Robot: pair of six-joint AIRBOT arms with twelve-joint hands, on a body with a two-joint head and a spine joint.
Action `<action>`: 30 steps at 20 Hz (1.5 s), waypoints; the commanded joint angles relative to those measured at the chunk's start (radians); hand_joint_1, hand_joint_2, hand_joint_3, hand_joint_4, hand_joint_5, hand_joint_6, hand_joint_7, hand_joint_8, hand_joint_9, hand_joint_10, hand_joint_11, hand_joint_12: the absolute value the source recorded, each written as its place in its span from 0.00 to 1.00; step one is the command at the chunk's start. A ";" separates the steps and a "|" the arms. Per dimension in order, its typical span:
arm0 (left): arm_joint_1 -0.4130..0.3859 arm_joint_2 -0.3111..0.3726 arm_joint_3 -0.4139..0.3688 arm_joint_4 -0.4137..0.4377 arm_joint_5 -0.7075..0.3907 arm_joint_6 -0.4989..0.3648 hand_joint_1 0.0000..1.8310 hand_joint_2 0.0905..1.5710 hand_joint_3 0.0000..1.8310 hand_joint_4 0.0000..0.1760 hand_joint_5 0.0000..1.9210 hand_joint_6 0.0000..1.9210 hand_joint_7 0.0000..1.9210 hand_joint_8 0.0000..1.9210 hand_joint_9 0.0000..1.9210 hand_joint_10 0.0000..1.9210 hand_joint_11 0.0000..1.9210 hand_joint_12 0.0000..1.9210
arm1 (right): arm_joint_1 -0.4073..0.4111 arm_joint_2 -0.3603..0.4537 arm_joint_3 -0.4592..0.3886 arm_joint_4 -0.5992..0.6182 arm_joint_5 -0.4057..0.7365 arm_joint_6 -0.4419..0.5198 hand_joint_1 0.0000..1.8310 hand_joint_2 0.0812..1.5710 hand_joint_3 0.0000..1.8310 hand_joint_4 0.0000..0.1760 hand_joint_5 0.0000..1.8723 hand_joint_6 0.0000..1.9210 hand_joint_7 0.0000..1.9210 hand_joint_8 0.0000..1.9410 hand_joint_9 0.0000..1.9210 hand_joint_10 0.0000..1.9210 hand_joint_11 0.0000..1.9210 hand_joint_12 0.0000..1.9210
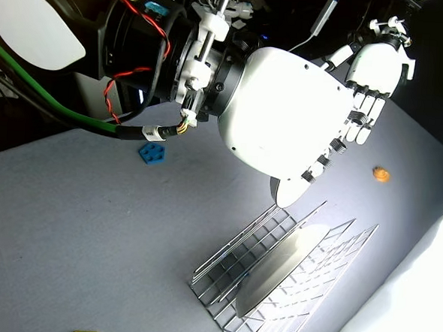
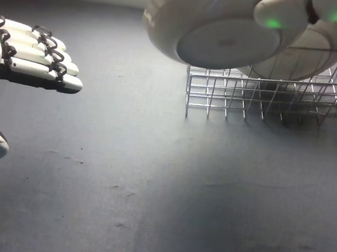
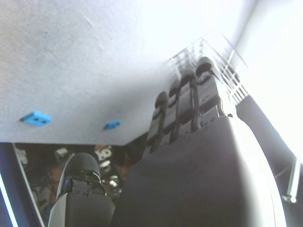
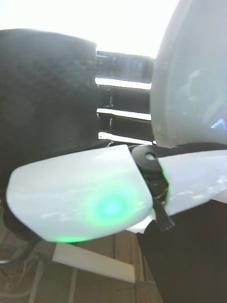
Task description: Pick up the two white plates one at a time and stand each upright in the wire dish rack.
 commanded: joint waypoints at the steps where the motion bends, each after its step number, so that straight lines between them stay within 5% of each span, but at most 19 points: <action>1: -0.014 0.005 0.000 -0.066 -0.023 -0.004 0.00 0.68 0.00 0.00 0.00 0.00 0.00 0.00 0.00 0.00 0.00 0.00 | 0.008 0.005 0.009 0.035 0.149 0.019 0.82 0.66 0.00 0.00 0.53 0.48 0.59 0.36 0.55 0.39 0.45 0.75; 2: -0.014 0.004 0.001 -0.066 -0.023 -0.004 0.00 0.68 0.00 0.00 0.00 0.00 0.00 0.00 0.00 0.00 0.00 0.00 | 0.000 0.005 0.012 0.036 0.152 0.017 0.82 0.66 0.00 0.00 0.53 0.48 0.59 0.35 0.55 0.39 0.44 0.75; 4: -0.014 0.005 0.001 -0.066 -0.023 -0.004 0.00 0.68 0.00 0.00 0.00 0.00 0.00 0.00 0.00 0.00 0.00 0.00 | -0.016 0.005 0.021 0.036 0.180 0.015 0.76 0.65 0.00 0.00 0.54 0.48 0.61 0.35 0.55 0.46 0.47 0.51; 6: -0.014 0.004 0.000 -0.066 -0.023 -0.004 0.00 0.68 0.00 0.00 0.00 0.00 0.00 0.00 0.00 0.00 0.00 0.00 | -0.027 0.004 0.029 0.046 0.191 0.014 0.76 0.65 0.00 0.00 0.53 0.48 0.61 0.35 0.56 0.45 0.49 0.48; 7: -0.014 0.004 0.000 -0.066 -0.023 -0.004 0.00 0.68 0.00 0.00 0.00 0.00 0.00 0.00 0.00 0.00 0.00 0.00 | -0.033 0.004 0.034 0.074 0.201 0.000 0.81 0.65 0.00 0.00 0.53 0.45 0.60 0.34 0.58 0.39 0.46 0.69; 9: -0.014 0.004 -0.001 -0.066 -0.023 -0.004 0.00 0.68 0.00 0.00 0.00 0.00 0.00 0.00 0.00 0.00 0.00 0.00 | -0.037 0.002 0.049 0.099 0.214 -0.006 0.82 0.66 0.00 0.00 0.52 0.47 0.59 0.36 0.56 0.40 0.45 0.75; 10: -0.014 0.004 -0.001 -0.066 -0.023 -0.004 0.00 0.68 0.00 0.00 0.00 0.00 0.00 0.00 0.00 0.00 0.00 0.00 | -0.037 0.001 0.056 0.100 0.217 -0.006 0.77 0.65 0.00 0.00 0.53 0.48 0.59 0.37 0.55 0.46 0.45 0.60; 14: -0.014 0.004 -0.003 -0.066 -0.023 -0.004 0.00 0.68 0.00 0.00 0.00 0.00 0.00 0.00 0.00 0.00 0.00 0.00 | -0.031 -0.003 0.084 0.110 0.226 -0.009 0.76 0.64 0.00 0.00 0.57 0.44 0.63 0.31 0.56 0.44 0.50 0.48; 18: -0.014 0.002 -0.004 -0.066 -0.023 -0.004 0.00 0.68 0.00 0.00 0.00 0.00 0.00 0.00 0.00 0.00 0.00 0.00 | -0.033 -0.004 0.105 0.151 0.224 -0.040 0.76 0.65 0.00 0.00 0.56 0.47 0.61 0.34 0.54 0.47 0.49 0.48; 19: -0.010 -0.003 -0.001 -0.065 -0.023 -0.004 0.00 0.68 0.00 0.00 0.00 0.00 0.00 0.00 0.00 0.00 0.00 0.00 | -0.057 -0.054 0.187 0.207 0.108 -0.076 0.76 0.65 0.00 0.00 0.56 0.47 0.60 0.33 0.53 0.50 0.47 0.51; 30: -0.011 -0.003 -0.005 -0.063 -0.023 -0.004 0.00 0.69 0.00 0.00 0.00 0.00 0.00 0.00 0.00 0.00 0.00 0.00 | -0.105 -0.102 0.251 0.207 0.135 -0.096 0.76 0.66 0.00 0.00 0.55 0.50 0.60 0.34 0.51 0.51 0.46 0.51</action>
